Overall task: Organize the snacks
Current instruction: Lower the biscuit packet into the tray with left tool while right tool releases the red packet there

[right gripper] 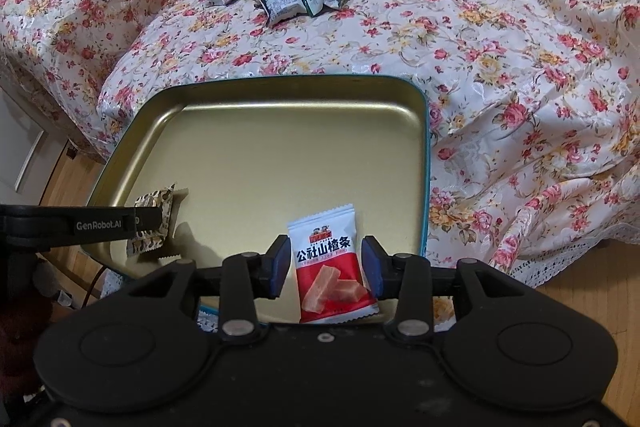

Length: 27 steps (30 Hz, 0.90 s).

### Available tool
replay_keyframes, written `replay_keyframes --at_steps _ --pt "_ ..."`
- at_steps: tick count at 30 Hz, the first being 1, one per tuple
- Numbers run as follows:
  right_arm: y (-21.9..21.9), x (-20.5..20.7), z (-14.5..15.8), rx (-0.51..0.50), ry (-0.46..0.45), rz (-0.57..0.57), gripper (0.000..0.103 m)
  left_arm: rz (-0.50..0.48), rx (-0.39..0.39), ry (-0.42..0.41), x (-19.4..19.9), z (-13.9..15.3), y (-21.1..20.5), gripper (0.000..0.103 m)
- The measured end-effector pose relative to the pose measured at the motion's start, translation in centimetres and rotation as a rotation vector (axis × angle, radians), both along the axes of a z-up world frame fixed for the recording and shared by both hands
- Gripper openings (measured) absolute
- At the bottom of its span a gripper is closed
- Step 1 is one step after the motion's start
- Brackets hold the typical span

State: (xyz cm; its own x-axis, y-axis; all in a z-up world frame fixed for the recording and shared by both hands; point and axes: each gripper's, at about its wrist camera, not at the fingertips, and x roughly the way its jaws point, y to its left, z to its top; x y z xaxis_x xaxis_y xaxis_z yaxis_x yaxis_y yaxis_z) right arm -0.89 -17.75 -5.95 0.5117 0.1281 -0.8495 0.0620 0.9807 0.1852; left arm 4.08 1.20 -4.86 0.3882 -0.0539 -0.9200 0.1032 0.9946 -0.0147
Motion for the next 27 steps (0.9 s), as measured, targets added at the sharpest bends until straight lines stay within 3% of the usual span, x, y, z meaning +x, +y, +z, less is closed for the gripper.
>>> replay_keyframes --at_steps 27 --pt "0.7 -0.45 0.67 -0.078 -0.036 0.012 0.056 0.009 0.04 -0.012 -0.58 0.25 0.01 0.047"
